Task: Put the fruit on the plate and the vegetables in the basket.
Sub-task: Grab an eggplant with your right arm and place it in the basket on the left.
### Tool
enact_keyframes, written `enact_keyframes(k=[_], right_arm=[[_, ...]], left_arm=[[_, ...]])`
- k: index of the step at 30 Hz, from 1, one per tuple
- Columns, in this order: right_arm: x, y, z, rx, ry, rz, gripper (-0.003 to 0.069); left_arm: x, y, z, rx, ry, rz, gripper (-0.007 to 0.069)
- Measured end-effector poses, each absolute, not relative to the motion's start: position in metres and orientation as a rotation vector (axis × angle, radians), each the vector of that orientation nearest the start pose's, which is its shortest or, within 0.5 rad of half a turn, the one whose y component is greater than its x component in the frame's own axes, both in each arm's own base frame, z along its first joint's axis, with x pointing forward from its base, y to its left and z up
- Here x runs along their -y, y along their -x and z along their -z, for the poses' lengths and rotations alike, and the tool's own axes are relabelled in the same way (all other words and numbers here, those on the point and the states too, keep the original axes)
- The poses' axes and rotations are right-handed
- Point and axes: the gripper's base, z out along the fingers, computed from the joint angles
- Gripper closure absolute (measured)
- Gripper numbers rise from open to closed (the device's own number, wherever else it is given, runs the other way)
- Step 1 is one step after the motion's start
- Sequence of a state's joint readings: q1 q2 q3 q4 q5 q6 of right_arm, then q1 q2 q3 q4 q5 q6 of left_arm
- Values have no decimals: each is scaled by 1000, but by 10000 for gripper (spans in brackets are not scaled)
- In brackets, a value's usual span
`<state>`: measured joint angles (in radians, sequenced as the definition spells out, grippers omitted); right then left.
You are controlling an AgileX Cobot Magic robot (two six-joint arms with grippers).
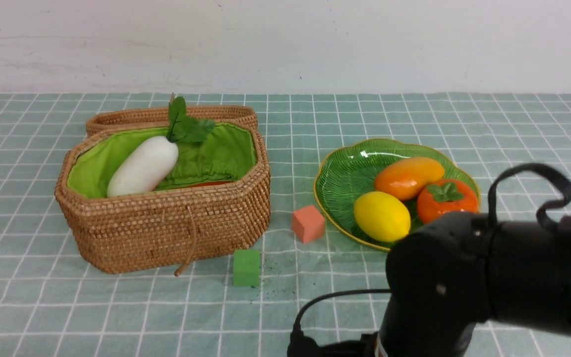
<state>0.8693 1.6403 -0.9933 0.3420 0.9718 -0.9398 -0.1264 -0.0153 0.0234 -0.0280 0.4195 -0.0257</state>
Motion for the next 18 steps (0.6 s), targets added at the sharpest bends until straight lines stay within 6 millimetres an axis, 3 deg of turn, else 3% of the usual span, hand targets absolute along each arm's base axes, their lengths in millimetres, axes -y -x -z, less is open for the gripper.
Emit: enact_keyframes(k=[8,11,12,15,18], right_arm=[[-236,-168,-171,-2088,2143,-356,101],[-236,-168,-166,-2103,2155,-357,207],[-237,-169,-168,-2102,2161,-362,261],[-244,-174,-180,-2078,2159,-373,255],[-261,-188,-207,-1982,2102,-364,255]], left_arm=[[7,-50,-169,-1911,-80,131,410],[7,-50,-169,-1911,-80,131,407],[7,-50,-169,-1911,-80,131,407],[7,-50,-169,-1911,-80,131,405],[7,-50,-169,-1911,-80,131,400]])
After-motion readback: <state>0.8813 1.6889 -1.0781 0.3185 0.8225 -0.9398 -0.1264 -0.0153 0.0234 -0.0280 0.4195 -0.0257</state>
